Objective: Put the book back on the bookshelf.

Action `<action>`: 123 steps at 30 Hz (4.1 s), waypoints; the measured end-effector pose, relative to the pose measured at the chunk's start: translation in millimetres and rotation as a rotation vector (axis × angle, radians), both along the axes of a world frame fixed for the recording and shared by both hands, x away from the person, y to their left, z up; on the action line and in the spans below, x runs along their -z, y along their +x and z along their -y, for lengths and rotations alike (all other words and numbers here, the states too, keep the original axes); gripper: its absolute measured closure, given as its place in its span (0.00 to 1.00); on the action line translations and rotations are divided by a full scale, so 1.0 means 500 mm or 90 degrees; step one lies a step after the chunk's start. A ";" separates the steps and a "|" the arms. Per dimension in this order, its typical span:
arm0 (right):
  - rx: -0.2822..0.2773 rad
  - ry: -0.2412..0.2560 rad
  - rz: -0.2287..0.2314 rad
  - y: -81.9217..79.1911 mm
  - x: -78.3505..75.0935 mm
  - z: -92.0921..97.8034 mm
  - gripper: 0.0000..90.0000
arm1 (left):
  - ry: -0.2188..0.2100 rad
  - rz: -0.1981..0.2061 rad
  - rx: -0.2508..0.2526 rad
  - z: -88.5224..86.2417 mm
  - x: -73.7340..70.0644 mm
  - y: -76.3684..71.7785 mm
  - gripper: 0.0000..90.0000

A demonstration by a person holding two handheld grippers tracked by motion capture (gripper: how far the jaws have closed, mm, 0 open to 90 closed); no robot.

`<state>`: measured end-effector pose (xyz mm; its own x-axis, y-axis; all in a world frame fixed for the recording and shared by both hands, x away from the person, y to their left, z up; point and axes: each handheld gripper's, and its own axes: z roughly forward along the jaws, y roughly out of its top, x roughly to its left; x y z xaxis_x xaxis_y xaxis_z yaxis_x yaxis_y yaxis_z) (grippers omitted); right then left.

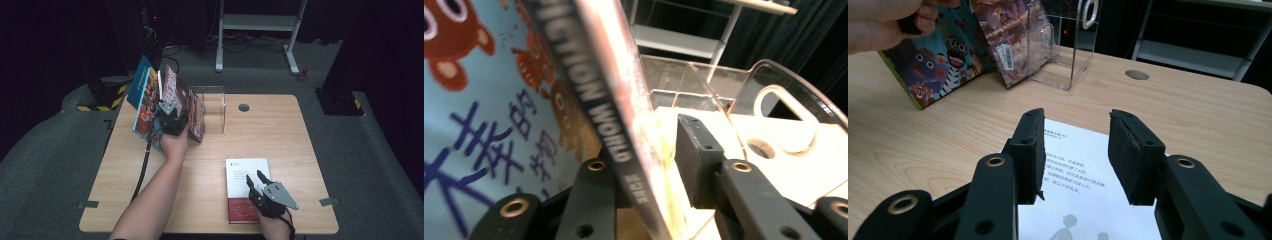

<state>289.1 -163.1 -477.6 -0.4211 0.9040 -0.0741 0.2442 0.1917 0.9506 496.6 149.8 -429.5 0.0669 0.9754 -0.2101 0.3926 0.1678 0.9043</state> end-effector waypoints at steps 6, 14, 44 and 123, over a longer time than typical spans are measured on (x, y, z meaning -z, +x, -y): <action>-0.001 0.002 0.000 -0.001 -0.001 -0.001 0.65 | -0.010 -0.017 0.017 0.003 -0.001 -0.009 0.55; -0.005 0.000 0.000 0.000 0.000 -0.004 0.65 | 0.007 -0.017 0.036 0.007 0.004 -0.025 0.49; -0.016 -0.002 -0.002 0.001 0.001 -0.017 0.64 | 0.040 0.003 0.047 0.010 -0.036 -0.085 0.56; -0.028 -0.005 -0.002 -0.003 0.001 -0.033 0.64 | 0.168 0.035 0.017 -0.018 -0.029 -0.145 0.78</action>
